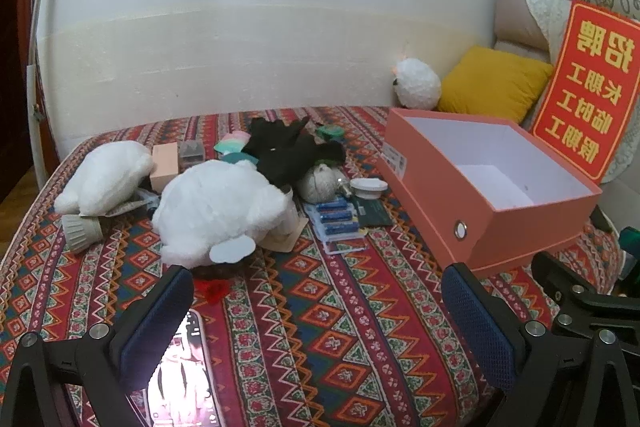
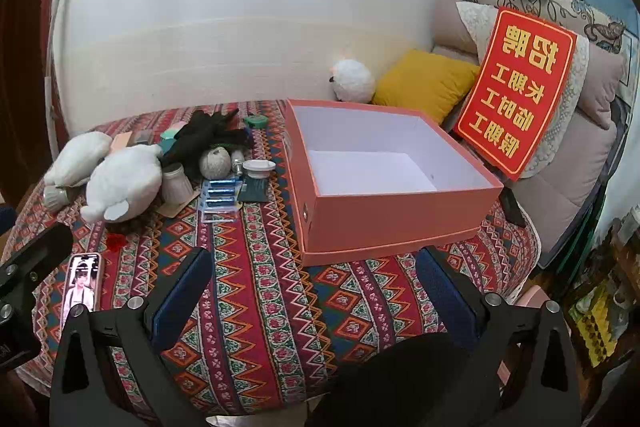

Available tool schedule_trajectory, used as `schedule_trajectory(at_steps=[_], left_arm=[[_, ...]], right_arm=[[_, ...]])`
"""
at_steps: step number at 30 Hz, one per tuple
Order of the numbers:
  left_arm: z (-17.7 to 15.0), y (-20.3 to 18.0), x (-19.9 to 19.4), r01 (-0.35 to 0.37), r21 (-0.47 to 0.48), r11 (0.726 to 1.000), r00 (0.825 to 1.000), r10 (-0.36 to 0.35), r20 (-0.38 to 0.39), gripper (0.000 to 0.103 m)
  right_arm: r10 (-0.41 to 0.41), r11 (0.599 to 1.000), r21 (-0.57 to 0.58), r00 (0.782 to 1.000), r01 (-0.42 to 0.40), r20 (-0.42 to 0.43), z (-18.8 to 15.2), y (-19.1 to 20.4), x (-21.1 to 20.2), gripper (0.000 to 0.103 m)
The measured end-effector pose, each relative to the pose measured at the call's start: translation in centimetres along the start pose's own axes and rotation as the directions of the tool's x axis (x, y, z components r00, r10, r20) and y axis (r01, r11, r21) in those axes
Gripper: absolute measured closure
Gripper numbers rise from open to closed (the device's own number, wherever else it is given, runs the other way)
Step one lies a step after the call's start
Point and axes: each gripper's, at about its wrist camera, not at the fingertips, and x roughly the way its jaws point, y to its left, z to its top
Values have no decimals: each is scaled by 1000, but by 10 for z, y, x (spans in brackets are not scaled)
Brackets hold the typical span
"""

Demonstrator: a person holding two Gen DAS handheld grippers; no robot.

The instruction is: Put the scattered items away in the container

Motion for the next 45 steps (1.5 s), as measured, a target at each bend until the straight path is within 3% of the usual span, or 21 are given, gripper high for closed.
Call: schedule_trajectory(at_steps=[31,39,45], left_arm=[[1,2,3,-9,1,1000,1000,9,-7,1],[3,19,20,-38,-30,999,999,37,-31,1],[8,73,57,-161,-104,982,985,153,-80,1]], right_arm=[[-9,1000,-18,1000,9,12,6,2,-2,0],[77,997,4,997,-77,-3,12,4,21,0],[219,975,36,975,-218,-43,29,25,63,0]])
